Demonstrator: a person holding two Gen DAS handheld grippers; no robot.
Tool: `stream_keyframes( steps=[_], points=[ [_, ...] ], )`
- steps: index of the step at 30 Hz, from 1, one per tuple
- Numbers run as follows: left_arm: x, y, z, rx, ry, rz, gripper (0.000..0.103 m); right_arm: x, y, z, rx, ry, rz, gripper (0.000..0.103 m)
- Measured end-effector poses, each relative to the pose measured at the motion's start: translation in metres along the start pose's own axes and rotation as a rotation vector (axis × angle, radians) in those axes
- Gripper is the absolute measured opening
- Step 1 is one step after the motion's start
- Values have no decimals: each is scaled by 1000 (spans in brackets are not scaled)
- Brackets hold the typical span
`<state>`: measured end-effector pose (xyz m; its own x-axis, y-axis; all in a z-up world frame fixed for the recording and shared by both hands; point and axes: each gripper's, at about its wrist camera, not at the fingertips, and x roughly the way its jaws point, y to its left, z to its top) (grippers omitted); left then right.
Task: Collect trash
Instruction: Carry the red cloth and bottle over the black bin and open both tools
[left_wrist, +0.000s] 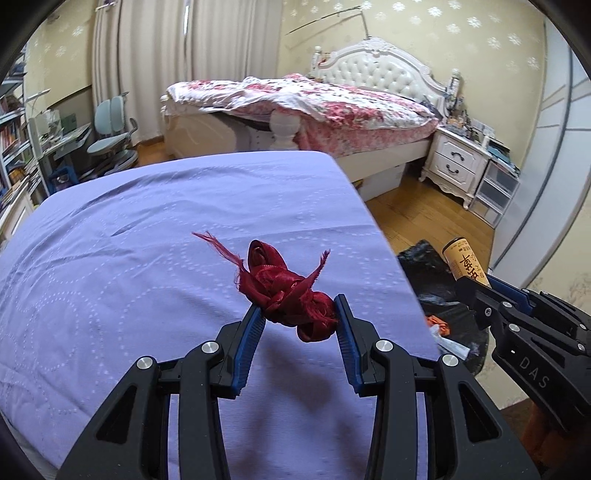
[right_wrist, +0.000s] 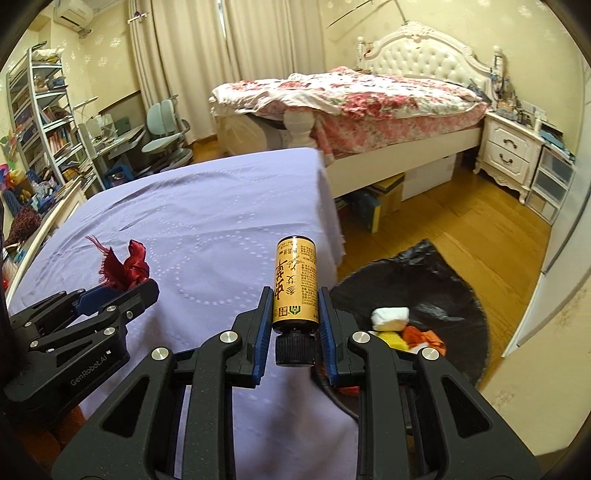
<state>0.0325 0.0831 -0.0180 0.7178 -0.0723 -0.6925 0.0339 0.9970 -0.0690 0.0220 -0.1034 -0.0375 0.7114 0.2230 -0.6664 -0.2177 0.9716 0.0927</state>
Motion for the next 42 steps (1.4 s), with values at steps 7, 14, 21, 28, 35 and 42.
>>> stream_keyframes(
  steps=[7, 14, 21, 28, 35, 42],
  points=[
    [7, -46, 3, 81, -7, -51, 41, -7, -42, -4, 75, -8, -55, 23],
    [20, -88, 7, 148, -9, -92, 41, -8, -83, -7, 136, -22, -123, 23],
    [39, -111, 15, 190, -7, -89, 41, 0, -108, -7, 163, -20, -146, 23],
    [54, -122, 18, 224, -7, -68, 41, 10, -124, -6, 185, -7, -156, 23],
    [56, -124, 18, 217, -2, -71, 66, 15, -130, -6, 201, -5, -167, 25],
    [54, -123, 18, 209, -4, -55, 76, 12, -129, -8, 198, -25, -199, 47]
  ],
)
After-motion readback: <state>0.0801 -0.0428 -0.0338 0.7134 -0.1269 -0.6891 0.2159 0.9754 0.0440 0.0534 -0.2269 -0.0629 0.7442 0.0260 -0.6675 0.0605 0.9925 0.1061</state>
